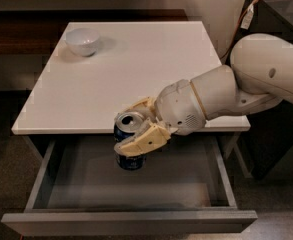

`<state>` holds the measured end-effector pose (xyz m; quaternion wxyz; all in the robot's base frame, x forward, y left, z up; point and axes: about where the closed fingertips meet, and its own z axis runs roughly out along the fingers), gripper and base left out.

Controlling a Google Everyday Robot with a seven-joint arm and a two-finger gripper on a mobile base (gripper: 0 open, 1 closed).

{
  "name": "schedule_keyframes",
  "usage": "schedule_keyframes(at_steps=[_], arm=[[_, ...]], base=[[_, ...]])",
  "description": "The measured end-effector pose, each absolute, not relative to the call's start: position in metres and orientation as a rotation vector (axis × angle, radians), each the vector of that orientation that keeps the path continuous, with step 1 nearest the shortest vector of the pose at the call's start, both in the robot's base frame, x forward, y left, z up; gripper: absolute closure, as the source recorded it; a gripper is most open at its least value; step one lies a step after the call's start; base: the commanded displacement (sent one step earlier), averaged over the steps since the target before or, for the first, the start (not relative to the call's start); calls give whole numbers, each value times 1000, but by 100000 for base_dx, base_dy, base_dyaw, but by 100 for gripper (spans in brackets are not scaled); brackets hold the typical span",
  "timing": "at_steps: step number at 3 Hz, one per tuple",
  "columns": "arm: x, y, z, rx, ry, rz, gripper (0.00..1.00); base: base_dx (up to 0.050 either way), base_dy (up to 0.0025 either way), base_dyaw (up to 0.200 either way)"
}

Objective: Place pepsi can into top drawer

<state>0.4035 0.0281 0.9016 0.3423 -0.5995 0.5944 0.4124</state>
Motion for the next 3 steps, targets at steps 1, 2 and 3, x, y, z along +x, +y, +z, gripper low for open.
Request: schedule_keyframes(at_steps=[1, 2, 3], arm=[[401, 30, 900, -1555, 1545, 1069, 100], [392, 37, 897, -1544, 1545, 1059, 100], [391, 39, 881, -1513, 1553, 1049, 100]], base=[[0, 0, 0], [0, 0, 0], [0, 0, 0]])
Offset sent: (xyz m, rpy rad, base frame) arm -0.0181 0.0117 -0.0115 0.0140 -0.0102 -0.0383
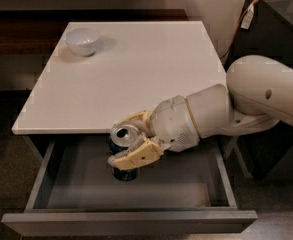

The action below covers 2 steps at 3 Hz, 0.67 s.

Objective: Place pepsi can into top drawer

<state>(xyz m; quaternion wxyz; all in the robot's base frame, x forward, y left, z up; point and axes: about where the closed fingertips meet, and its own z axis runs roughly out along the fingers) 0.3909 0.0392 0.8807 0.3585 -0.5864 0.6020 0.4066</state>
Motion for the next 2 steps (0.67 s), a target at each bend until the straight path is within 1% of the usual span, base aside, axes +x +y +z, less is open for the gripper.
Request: schedule_keyframes(at_steps=[2], arm=[[403, 45, 830, -1439, 1565, 1023, 100]], base=[[0, 0, 0]])
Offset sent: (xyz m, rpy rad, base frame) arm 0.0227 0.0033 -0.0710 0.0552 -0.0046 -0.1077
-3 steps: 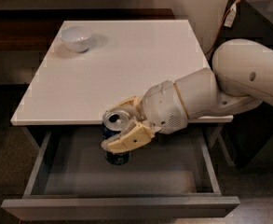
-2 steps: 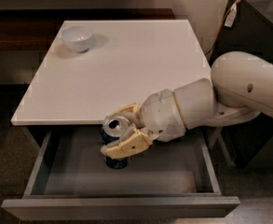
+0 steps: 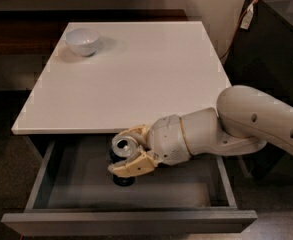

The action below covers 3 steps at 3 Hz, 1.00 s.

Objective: Place pepsi can into top drawer

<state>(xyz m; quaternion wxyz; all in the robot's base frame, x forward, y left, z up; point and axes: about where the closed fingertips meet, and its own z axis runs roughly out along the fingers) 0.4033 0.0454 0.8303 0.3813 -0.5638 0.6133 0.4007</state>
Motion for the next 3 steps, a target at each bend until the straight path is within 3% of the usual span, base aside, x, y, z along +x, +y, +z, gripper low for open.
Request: schedule_keyframes(at_steps=[3], arm=[[426, 43, 772, -1389, 1638, 911, 100]], base=[[0, 0, 0]])
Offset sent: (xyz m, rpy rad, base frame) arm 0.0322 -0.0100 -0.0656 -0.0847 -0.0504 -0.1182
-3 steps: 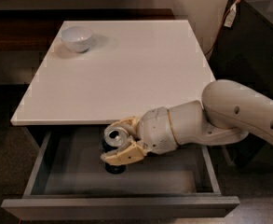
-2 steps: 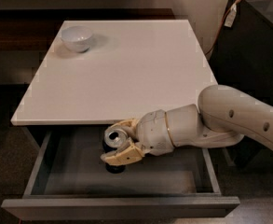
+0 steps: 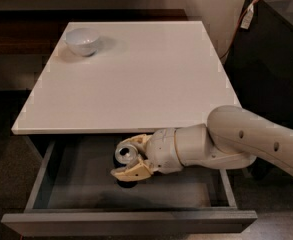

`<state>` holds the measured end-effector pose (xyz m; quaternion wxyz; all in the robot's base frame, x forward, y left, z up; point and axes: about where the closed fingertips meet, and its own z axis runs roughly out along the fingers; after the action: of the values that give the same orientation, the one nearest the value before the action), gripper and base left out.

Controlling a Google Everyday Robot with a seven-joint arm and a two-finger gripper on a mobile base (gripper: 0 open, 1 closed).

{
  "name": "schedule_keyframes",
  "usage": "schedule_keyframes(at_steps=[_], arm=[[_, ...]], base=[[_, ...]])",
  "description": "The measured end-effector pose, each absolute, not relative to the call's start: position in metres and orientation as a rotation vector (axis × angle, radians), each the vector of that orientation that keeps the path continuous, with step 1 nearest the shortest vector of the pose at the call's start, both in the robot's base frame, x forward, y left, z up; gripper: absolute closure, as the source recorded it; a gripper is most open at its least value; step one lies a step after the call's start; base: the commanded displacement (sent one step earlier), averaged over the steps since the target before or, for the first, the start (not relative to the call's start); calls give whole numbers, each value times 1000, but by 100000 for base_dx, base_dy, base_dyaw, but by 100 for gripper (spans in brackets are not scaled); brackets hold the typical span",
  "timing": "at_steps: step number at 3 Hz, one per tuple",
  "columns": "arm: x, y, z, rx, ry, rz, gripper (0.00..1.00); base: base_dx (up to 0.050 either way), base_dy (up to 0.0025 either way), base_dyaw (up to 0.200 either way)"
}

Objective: Place pepsi can into top drawer

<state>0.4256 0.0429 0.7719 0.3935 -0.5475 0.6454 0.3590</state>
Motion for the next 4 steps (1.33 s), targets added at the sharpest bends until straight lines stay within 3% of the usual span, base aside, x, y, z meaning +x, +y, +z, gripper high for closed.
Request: schedule_keyframes(at_steps=[4], arm=[[429, 48, 719, -1303, 1726, 811, 100]], base=[[0, 0, 0]])
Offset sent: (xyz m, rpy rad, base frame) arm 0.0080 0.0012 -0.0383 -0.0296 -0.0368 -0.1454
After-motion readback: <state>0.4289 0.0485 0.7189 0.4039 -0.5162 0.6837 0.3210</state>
